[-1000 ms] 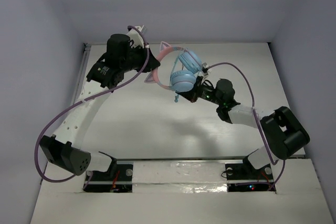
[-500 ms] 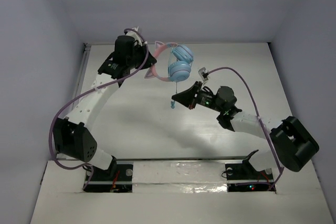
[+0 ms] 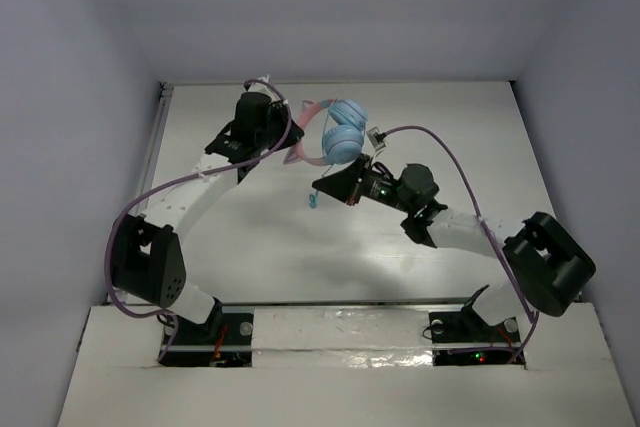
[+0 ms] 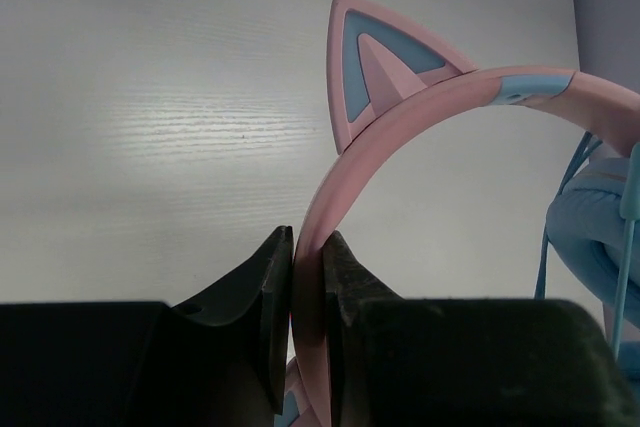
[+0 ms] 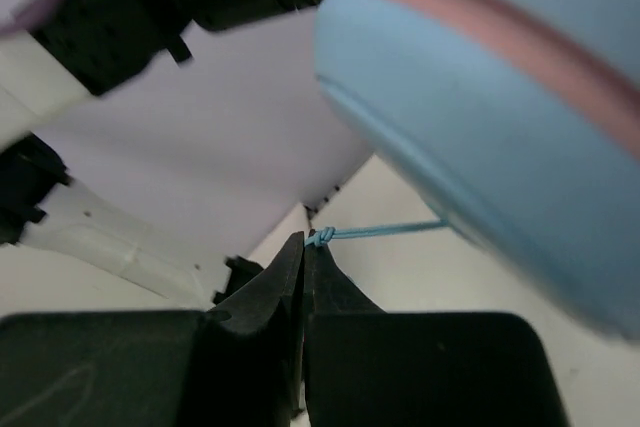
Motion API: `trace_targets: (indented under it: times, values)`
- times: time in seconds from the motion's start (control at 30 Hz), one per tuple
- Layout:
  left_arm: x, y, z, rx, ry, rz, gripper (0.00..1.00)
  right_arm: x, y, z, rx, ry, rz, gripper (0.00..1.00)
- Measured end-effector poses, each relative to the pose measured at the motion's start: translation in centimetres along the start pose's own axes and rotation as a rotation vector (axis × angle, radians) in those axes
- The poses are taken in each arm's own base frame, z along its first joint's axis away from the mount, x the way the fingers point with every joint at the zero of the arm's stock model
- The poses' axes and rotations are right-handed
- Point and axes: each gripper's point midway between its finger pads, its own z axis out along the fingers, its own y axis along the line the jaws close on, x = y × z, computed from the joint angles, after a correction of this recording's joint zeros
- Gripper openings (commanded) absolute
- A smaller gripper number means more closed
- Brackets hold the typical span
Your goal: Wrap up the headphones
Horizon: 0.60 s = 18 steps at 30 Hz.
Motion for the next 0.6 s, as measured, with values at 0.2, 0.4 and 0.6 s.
trace_targets:
  times: [0.2,0.4,0.6]
  values:
    - [1.9,0.6,0.9,-0.03,-0.027,-0.013,0.0,-1.3,-0.2,1.8,-0.033,-0.085,0.171,0.0]
    - [3.2,1.9,1.4,-0.07,-0.049,-0.04,0.0,-2.5,-1.5,2.5,0.001,-0.187,0.328,0.0]
    - [3.6,2.6,1.3,-0.119,-0.108,-0.041,0.0,-3.2,-4.1,3.0,0.065,-0.301,0.507,0.0]
